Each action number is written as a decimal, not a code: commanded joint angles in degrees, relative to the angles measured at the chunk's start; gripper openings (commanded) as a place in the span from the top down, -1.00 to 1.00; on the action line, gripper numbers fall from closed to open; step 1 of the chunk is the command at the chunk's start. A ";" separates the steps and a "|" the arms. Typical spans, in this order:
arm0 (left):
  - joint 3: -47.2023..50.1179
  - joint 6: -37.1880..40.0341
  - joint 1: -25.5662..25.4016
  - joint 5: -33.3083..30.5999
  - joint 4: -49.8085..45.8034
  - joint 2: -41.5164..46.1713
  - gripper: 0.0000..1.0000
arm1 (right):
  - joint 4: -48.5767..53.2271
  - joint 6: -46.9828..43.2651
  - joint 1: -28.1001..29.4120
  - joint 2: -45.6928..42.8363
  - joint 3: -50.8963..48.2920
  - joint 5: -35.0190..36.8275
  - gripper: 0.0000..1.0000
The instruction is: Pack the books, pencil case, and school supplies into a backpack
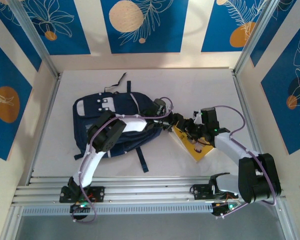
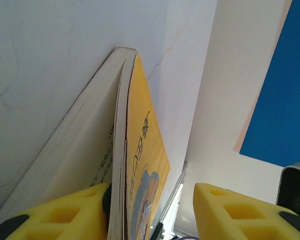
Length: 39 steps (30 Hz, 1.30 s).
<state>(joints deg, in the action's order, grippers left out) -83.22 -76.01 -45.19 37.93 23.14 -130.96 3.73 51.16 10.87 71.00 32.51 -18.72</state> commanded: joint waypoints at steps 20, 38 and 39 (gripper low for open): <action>-16.30 42.96 -2.61 -2.95 -40.22 8.65 1.00 | 29.92 -8.10 1.90 -23.44 10.08 34.01 -0.16; -5.99 77.41 -3.39 -11.52 -48.44 29.20 1.00 | -20.28 -13.94 -0.79 -35.71 -21.56 16.62 -0.41; -5.72 78.97 -3.34 -12.02 -49.03 29.66 1.00 | -22.84 -14.17 -0.70 -36.05 -22.89 15.79 -0.41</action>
<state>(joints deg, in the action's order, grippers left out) -89.21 -5.37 -48.05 27.38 -23.03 -104.14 -0.03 39.05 10.31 36.86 13.63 2.90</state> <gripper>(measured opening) 0.077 0.705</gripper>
